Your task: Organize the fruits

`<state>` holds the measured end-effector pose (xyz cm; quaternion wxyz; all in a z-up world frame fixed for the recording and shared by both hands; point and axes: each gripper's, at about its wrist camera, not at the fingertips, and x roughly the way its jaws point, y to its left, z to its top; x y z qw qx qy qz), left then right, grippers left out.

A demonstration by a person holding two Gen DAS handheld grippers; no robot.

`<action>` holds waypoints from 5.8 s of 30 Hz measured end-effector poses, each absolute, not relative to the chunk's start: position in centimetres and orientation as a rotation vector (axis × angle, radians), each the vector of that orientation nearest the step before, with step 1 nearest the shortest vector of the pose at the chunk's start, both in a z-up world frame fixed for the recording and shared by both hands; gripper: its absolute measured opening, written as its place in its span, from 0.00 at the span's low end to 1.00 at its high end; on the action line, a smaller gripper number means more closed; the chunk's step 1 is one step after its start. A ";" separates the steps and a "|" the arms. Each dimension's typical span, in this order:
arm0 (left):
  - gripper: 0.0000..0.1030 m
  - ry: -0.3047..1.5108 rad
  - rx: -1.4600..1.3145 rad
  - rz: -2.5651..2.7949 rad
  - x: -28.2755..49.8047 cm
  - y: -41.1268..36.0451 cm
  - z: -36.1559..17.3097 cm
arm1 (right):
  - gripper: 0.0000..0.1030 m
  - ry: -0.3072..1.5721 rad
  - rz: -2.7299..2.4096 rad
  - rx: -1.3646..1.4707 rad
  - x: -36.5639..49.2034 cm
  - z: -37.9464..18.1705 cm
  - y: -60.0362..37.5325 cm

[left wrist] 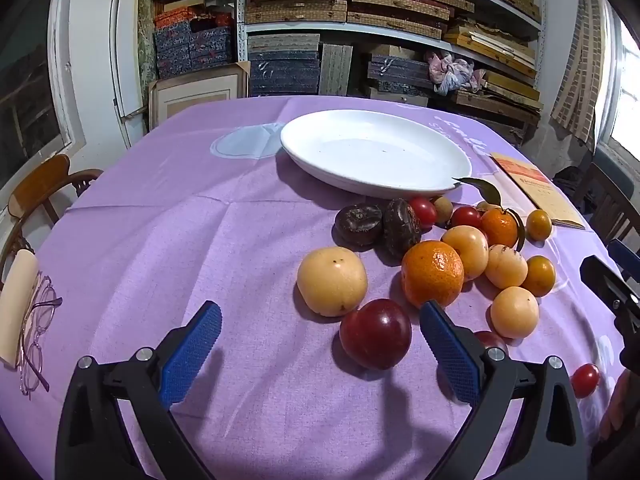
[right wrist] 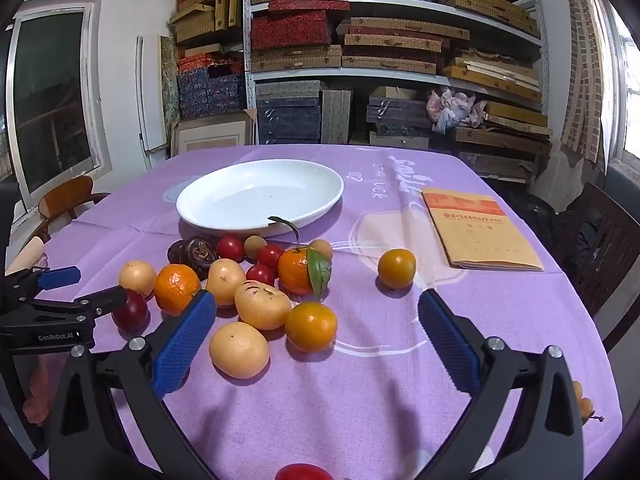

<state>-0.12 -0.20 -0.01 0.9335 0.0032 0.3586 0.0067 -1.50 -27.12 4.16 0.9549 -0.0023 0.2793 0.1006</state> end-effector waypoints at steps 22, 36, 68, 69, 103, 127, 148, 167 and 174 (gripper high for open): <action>0.97 0.760 0.002 0.035 0.1 0.1 -0.5 | 0.96 0.568 0.200 -0.009 -1.4 3.7 -27.2; 0.97 0.758 0.006 0.039 0.1 0.2 -0.4 | 0.96 0.568 0.199 -0.009 -1.4 3.7 -27.0; 0.97 0.757 0.008 0.039 0.0 0.2 -0.4 | 0.96 0.564 0.200 -0.008 -1.5 3.8 -27.1; 0.97 0.758 0.007 0.038 0.0 0.2 -0.4 | 0.96 0.563 0.200 -0.008 -1.5 3.8 -27.1; 0.97 0.772 0.031 0.012 0.0 -0.4 -0.8 | 0.96 0.559 0.201 -0.005 -1.7 3.7 -27.3; 0.51 0.864 -0.053 -0.145 1.6 -1.0 -2.2 | 0.96 0.543 0.189 0.026 -1.5 5.1 -27.7; 0.40 0.800 0.010 -0.114 -0.5 -0.3 -1.3 | 0.96 0.664 0.298 0.100 -3.9 4.1 -29.4; 0.40 0.797 -0.051 -0.090 -1.4 1.6 -1.0 | 0.62 0.855 0.310 -0.055 -6.9 -0.1 -28.2; 0.40 0.796 -0.059 -0.088 -1.4 1.7 -0.9 | 0.34 0.884 0.331 -0.063 -6.2 -0.8 -27.7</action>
